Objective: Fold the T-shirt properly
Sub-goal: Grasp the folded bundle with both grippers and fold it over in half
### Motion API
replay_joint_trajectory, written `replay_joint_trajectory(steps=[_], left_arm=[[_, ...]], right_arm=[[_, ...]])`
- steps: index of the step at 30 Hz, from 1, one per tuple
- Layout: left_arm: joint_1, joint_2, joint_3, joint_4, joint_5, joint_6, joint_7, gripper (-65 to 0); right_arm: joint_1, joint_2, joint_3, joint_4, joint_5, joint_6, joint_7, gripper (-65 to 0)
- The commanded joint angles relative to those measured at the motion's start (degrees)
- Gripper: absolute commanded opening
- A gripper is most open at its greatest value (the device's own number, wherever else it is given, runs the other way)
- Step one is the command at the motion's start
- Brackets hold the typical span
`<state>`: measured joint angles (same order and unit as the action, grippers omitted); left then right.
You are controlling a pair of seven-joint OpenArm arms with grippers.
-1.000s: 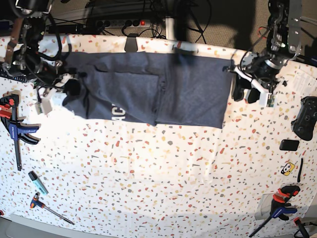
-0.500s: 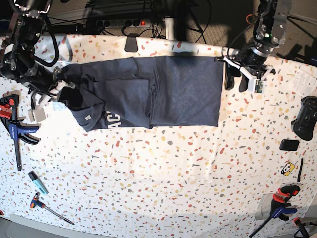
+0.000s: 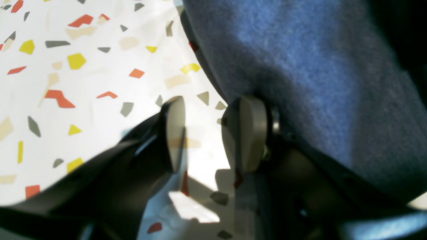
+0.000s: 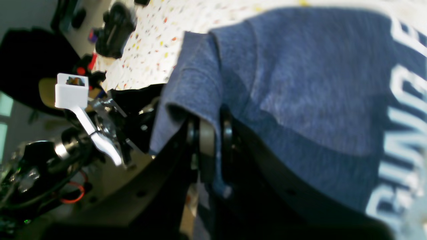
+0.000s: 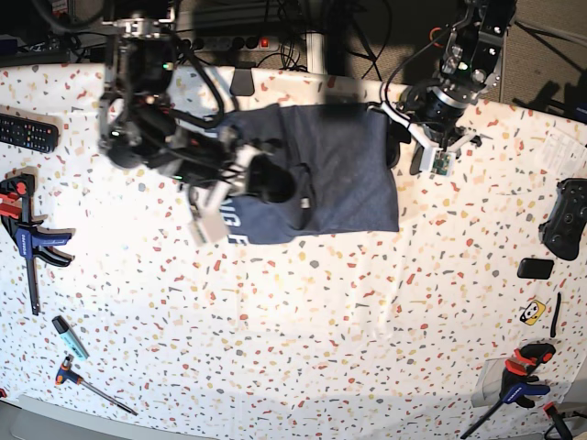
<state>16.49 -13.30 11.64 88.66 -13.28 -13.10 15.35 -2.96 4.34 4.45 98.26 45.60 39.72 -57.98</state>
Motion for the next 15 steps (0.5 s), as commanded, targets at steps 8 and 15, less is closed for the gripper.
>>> replay_joint_trajectory(steps=[8, 15], left_arm=[[0.35, 0.07, 0.20, 0.15, -0.22, -0.66, 2.84, -39.0], [0.33, 0.07, 0.20, 0.15, -0.22, -0.66, 2.82, -39.0]], right_arm=[[1.99, -8.09, -12.79, 1.09, -15.69, 0.28, 9.86, -65.0], [1.99, -11.61, -16.59, 0.61, -21.68, -1.84, 11.52, -65.0]])
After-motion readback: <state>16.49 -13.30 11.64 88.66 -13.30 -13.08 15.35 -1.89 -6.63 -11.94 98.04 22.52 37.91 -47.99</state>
